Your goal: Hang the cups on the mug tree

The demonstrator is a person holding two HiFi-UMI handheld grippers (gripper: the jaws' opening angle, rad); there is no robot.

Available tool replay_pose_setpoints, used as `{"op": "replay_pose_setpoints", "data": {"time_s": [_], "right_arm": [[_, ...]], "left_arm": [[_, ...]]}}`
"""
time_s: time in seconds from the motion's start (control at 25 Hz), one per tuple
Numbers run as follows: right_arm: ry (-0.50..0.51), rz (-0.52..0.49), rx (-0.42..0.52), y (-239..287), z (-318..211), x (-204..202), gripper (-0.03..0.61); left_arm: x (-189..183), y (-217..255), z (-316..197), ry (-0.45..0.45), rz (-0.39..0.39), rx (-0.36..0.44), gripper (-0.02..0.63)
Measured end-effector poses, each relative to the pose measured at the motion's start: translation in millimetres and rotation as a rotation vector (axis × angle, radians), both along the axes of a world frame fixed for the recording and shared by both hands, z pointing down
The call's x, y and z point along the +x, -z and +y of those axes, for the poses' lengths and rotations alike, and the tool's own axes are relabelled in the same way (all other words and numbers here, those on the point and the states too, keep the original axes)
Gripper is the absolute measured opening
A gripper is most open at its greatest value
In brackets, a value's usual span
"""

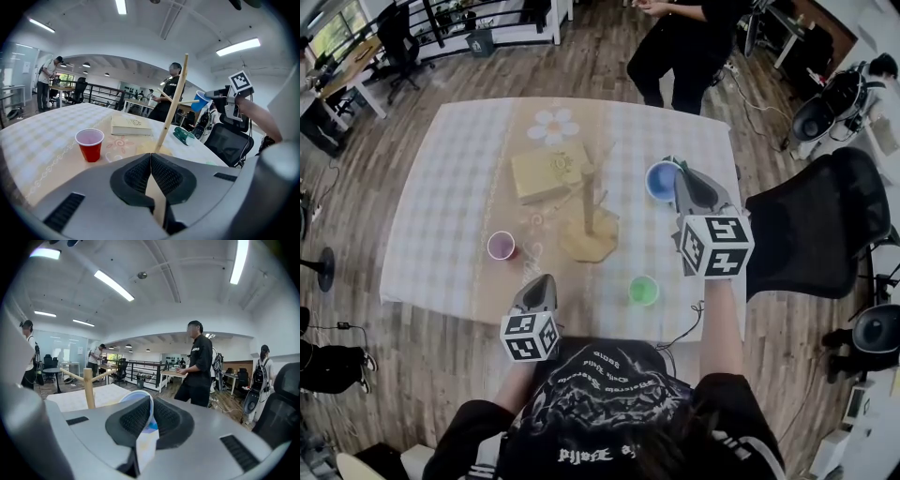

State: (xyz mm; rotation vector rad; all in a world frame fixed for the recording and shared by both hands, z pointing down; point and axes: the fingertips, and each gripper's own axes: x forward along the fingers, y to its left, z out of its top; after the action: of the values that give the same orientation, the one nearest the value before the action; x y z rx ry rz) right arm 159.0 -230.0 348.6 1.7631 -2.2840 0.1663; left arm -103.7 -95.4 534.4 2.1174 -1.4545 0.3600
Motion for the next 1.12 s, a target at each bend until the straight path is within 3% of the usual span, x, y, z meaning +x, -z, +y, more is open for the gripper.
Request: {"op": "replay_pose_setpoints", "data": {"time_s": [0.16,0.4,0.68,1.12], "right_arm": [[0.011,0.083,0.038,12,-8,-11,0.031],[0.018,0.122,0.083,30,-24,-28,0.031],[0.038,0.266,0.128,41,-38,-53,0.031],[0.090,0.277,0.172,52,-38,-80,0.031]], "left_arm": [[-3,0,0,0.011,0.007,-0.001,0.021],[-8,-2,1,0.012,0.017,-0.010,0.021],[-15,-5,1,0.021,0.011,-0.017,0.021],[-25,-7,1,0.045,0.035,-0.019,0.021]]}}
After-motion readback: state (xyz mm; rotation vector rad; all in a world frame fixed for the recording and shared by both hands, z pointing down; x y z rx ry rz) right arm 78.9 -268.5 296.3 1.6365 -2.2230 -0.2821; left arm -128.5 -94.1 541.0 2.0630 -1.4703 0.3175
